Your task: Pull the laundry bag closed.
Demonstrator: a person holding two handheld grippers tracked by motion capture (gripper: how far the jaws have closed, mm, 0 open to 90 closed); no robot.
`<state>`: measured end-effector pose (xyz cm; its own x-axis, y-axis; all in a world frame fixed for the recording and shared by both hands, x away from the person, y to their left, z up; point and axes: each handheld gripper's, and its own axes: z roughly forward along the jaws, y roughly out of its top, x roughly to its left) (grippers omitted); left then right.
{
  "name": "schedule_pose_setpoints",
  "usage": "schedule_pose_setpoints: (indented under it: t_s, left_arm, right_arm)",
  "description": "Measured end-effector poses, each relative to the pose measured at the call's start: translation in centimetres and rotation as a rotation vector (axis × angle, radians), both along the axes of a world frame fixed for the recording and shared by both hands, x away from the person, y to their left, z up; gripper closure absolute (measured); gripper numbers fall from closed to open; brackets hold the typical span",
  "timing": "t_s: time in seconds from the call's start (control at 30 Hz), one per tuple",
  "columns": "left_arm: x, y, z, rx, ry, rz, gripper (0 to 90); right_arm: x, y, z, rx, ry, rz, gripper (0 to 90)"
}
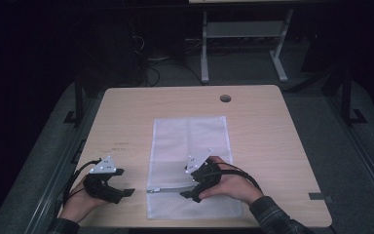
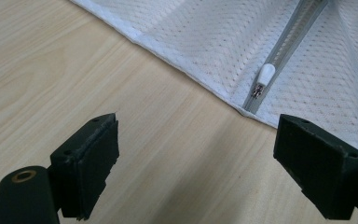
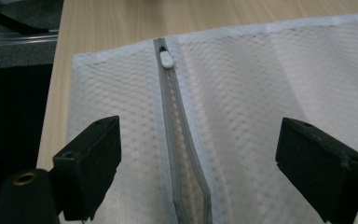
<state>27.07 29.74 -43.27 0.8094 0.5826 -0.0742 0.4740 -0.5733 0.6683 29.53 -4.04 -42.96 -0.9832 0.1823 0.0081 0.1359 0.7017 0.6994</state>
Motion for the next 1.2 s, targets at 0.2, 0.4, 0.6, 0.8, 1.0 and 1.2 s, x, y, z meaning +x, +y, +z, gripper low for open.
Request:
schedule_pose_setpoints:
  t_s: [0.2, 0.4, 0.6, 0.8, 1.0, 1.2]
  left_arm:
    - [0.1, -0.1, 0.1, -0.004, -0.002, -0.002, 13.3]
    - [0.0, -0.1, 0.1, -0.004, 0.0, -0.007, 13.5]
    - [0.1, -0.1, 0.1, -0.008, -0.001, -0.007, 13.5]
    - [0.0, -0.1, 0.1, -0.006, 0.001, -0.013, 13.6]
    - [0.0, -0.1, 0.1, -0.009, 0.001, -0.013, 13.6]
    - [-0.1, 0.1, 0.0, -0.002, 0.006, -0.014, 13.6]
  right_arm:
    - [-0.1, 1.9, -0.4, -0.01, 0.004, 0.036, 14.4]
    - [-0.1, 3.5, -0.9, -0.016, 0.007, 0.073, 16.7]
    - [-0.1, 5.1, -1.4, -0.018, 0.01, 0.098, 21.2]
    - [0.1, 6.5, -2.3, -0.037, 0.02, 0.116, 23.2]
    - [0.3, 7.2, -3.2, -0.067, 0.019, 0.128, 26.3]
    - [0.5, 6.9, -3.5, -0.074, 0.019, 0.125, 33.6]
